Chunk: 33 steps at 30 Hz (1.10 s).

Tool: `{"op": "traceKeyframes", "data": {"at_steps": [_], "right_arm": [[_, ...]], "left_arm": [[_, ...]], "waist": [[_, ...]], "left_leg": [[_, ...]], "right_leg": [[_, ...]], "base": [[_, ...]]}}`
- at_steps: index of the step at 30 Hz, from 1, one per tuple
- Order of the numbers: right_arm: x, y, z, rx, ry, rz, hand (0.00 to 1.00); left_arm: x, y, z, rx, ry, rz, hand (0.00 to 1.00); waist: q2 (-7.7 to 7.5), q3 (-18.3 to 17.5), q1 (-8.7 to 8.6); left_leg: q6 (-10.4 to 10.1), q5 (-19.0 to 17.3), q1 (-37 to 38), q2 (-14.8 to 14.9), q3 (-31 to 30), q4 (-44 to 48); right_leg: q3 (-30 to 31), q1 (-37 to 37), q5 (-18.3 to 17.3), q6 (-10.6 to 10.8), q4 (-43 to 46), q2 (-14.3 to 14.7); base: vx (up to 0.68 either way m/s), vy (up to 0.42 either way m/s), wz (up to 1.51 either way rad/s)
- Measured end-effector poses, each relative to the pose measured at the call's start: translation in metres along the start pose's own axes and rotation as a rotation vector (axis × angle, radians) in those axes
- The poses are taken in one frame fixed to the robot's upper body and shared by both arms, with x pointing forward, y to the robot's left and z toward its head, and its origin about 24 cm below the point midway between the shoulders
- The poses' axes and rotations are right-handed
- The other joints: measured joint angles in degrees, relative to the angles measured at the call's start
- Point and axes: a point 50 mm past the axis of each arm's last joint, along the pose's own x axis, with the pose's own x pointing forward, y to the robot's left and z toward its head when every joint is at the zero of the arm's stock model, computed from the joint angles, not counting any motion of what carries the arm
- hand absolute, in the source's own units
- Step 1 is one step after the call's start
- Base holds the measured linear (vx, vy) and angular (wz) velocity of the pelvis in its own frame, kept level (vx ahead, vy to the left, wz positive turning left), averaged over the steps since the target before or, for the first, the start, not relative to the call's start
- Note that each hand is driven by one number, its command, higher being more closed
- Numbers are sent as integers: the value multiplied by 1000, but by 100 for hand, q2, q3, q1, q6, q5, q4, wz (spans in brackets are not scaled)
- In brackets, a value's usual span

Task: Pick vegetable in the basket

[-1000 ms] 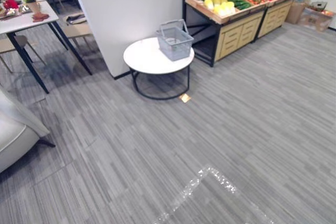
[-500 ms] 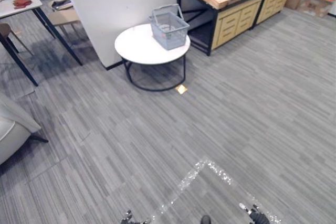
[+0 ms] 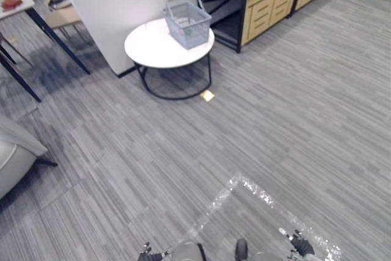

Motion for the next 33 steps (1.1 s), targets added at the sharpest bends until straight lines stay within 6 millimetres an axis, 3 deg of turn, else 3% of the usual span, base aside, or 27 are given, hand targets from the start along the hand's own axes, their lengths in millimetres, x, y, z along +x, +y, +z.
{"op": "traceKeyframes", "data": {"at_steps": [2,4,6,8,10,11,12,13,14,15,19,21,23,24,25,26,28,29,31,33], "right_arm": [[0,3,2,7,-12,-5,0],[1,6,6,19,-27,1,0],[3,11,11,25,-40,12,0],[3,15,15,9,-54,31,0],[3,17,21,-17,-80,45,0],[3,17,21,-38,-83,52,0],[3,18,20,-46,-80,55,0],[2,24,16,-45,-70,71,0],[1,36,11,-37,-55,103,0],[0,40,11,-37,-55,112,0],[4,43,22,-48,-83,125,0],[5,34,27,-47,-94,99,0],[5,30,25,-47,-89,90,0],[4,25,20,-46,-77,78,0],[2,23,17,-46,-68,73,0],[1,21,13,-54,-61,70,0],[-1,18,13,-69,-74,66,0],[-1,16,17,-58,-97,61,0],[-3,13,18,-43,-109,51,0],[-4,12,20,-33,-128,50,0]], "left_arm": [[-1,-1,0,-40,-7,-4,0],[-2,-1,0,-82,-10,-8,0],[-3,-2,1,-105,-19,-13,0],[-3,-2,2,-113,-25,-19,0],[-3,-3,3,-112,-30,-20,0],[-3,-5,4,-114,-37,-25,0],[-3,-6,3,-112,-37,-24,0],[-2,-4,8,-102,-53,-20,0],[1,0,18,-94,-89,-13,0],[1,-2,22,-100,-103,-18,0],[1,-8,27,-89,-131,-46,0],[-2,-18,33,-67,-164,-103,0],[-6,-23,38,-54,-204,-146,0],[-10,-29,44,-46,-242,-187,0],[-13,-33,51,-44,-275,-214,0],[-16,-35,59,-49,-312,-234,0],[-20,-38,67,-60,-353,-253,0],[-22,-39,70,-65,-372,-262,0],[-23,-41,72,-70,-382,-269,0],[-26,-47,75,-79,-395,-285,0]], "waist": [[0,5,0],[-35,12,5],[-37,10,120],[-36,9,135],[-17,1,115],[58,-33,119],[101,-48,128],[-4,-72,126],[-202,-87,130],[-257,-97,137],[-346,-239,205],[-289,-284,187],[-301,-287,127],[-289,-283,77],[-242,-257,60],[-239,-256,40],[-175,-227,-42],[-154,-216,-90],[-134,-185,-132],[-89,-162,-153]], "left_leg": [[-59,-212,-188,5,-40,134],[-72,-363,-316,-63,-38,-316],[-96,-348,-281,-112,5,-1526],[-161,-72,-137,-279,-364,-3205],[-228,196,-87,-378,-857,-4142],[-223,250,-95,-316,-948,-4485],[-293,530,-97,-286,-904,-4480],[-268,844,-128,-420,-793,-4246],[-157,597,-227,-597,-723,-4010],[-95,487,-258,-651,-715,-3904],[225,35,-162,-955,-382,-3603],[443,-114,168,-1118,-147,-3825],[513,-175,408,-1202,-120,-3974],[602,-253,665,-1252,-88,-4077],[644,-341,849,-1259,-71,-4114],[676,-406,1113,-1266,-72,-4203],[694,-438,1508,-1277,-82,-4426],[686,-446,1697,-1275,-79,-4527],[686,-446,1945,-1254,-77,-4549],[619,-499,2135,-1168,-116,-4542]], "right_leg": [[41,85,-112,21,101,-107],[149,110,-142,43,146,-260],[369,106,-205,147,149,-420],[631,103,-366,333,227,-583],[823,121,-642,555,437,-748],[930,156,-815,742,541,-801],[960,185,-878,841,562,-824],[944,296,-912,879,517,-983],[914,311,-810,829,502,-1153],[875,298,-690,838,517,-1194],[1001,111,-122,1072,819,-1560],[1151,-473,233,1141,1963,-1688],[1109,-835,507,1133,2802,-1761],[1104,-1146,897,1097,3616,-1801],[1074,-1407,916,1113,4269,-1755],[913,-1735,736,877,5055,-1698],[391,-2150,230,663,5715,-1638],[72,-2393,-78,618,5748,-1639],[-285,-2503,-302,646,5178,-1643],[-526,-2489,-293,655,4225,-1652]], "base": [[136,-6,1],[167,42,-17],[203,120,-46],[245,217,-55],[413,435,-66],[506,549,-61],[474,513,-31],[391,372,-5],[384,329,5],[366,289,7],[339,283,-22],[372,300,-40],[230,157,-10],[279,162,1],[329,169,-3],[224,80,-5],[291,49,-1],[255,18,2],[225,-39,8],[264,-130,24]]}}
